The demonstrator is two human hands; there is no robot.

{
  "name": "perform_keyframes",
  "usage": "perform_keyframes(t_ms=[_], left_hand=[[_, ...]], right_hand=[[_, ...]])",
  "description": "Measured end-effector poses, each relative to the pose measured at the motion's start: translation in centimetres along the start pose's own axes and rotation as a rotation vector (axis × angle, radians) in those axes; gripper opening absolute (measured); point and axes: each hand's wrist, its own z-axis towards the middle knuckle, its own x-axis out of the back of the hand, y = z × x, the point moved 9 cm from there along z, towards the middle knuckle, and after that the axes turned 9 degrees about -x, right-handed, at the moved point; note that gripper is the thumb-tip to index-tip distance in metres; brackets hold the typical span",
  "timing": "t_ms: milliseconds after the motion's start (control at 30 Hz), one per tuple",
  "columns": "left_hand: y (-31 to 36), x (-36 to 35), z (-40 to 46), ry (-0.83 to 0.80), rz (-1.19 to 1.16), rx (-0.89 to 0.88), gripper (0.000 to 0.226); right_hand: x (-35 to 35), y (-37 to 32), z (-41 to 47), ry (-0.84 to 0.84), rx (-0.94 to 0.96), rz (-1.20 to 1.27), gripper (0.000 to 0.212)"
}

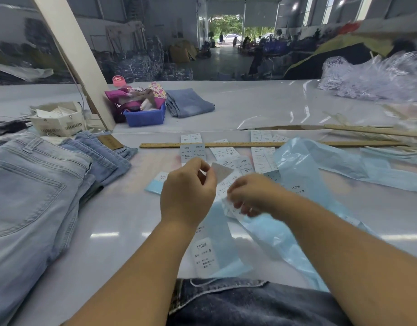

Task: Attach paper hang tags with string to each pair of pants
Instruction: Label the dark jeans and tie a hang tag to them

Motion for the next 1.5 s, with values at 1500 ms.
perform_keyframes(t_ms=[1500], left_hand=[[39.2, -23.9, -10.5, -1.004, -0.036, -0.472, 0.012]], right_hand=[[24.3, 33.1, -25.8, 0.808, -0.051, 0.734, 0.031]])
